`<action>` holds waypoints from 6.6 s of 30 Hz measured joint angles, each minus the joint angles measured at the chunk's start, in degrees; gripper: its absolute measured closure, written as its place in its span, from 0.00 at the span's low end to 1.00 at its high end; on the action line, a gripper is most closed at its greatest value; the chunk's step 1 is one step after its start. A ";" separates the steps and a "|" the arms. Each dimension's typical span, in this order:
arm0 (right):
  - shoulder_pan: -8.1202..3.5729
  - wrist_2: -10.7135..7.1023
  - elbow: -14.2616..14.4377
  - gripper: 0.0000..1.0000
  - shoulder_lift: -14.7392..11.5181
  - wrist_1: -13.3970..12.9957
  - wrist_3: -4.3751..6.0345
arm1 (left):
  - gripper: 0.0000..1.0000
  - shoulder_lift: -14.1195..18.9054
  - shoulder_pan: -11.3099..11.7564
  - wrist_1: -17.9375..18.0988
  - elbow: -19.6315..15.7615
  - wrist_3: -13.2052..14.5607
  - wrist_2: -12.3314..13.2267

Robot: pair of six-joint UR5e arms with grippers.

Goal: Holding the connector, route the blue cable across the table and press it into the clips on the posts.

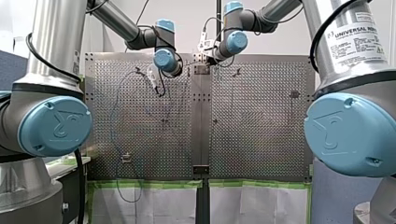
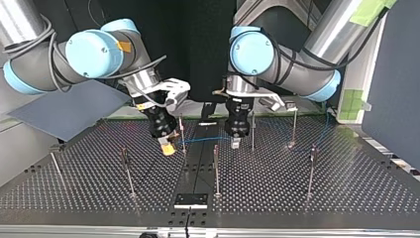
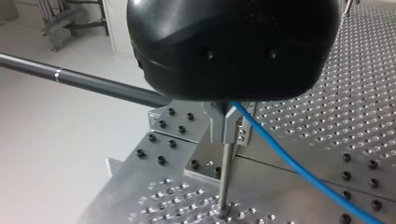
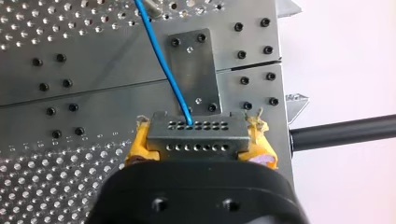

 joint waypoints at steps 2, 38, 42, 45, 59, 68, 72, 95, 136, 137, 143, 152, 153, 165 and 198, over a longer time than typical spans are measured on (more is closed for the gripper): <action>-0.38 -0.49 -0.01 1.00 0.12 -0.01 0.31 | 1.00 -0.93 0.11 -0.09 0.56 -0.09 0.43; -6.49 -6.33 -2.75 1.00 4.70 -0.08 3.61 | 1.00 -8.40 5.97 -1.15 8.62 0.19 6.22; -6.87 -6.42 -2.76 1.00 4.72 -0.05 3.62 | 1.00 -8.68 6.68 -1.13 8.96 0.23 6.52; -6.98 -6.43 -2.75 1.00 4.73 -0.06 3.63 | 1.00 -8.72 6.90 -1.25 8.99 0.44 6.51; -7.31 -6.44 -2.75 1.00 4.73 -0.03 3.60 | 0.60 -8.74 7.60 -0.81 9.02 -0.12 6.73; -7.31 -6.44 -2.73 1.00 4.61 0.10 3.46 | 0.00 -8.21 6.91 -4.25 9.01 0.90 5.48; -7.28 -6.44 -2.74 1.00 4.49 0.16 3.37 | 0.00 -6.80 6.46 -6.31 8.60 1.46 4.92; -7.46 -6.36 -2.75 1.00 3.23 0.49 3.56 | 0.00 2.35 0.10 -12.82 3.72 1.95 7.70; -9.89 -4.77 -2.01 1.00 -0.49 3.52 2.87 | 0.00 -7.21 -10.30 -15.69 18.13 5.72 -4.07; -9.89 -4.77 -2.00 1.00 -0.48 3.53 2.86 | 0.00 -7.62 -10.28 -15.77 18.53 5.72 -4.10; -9.71 -4.77 -1.99 1.00 -0.49 3.53 2.82 | 0.00 -10.64 -10.18 -16.42 21.57 5.76 -4.47; -9.57 -4.77 -1.98 1.00 -0.47 3.53 2.81 | 0.00 -14.92 -9.65 -16.11 25.98 5.85 -4.90; -9.56 -4.77 -1.98 1.00 -0.47 3.53 2.81 | 0.00 -15.35 -9.61 -16.28 26.45 5.92 -4.92; -9.56 -4.77 -1.98 1.00 -0.46 3.47 2.71 | 0.00 -17.58 -9.63 -16.69 31.74 6.66 -6.70; -9.71 -4.78 -0.76 1.00 -0.44 3.59 2.48 | 1.00 -16.90 -12.26 -18.40 27.65 6.73 -10.95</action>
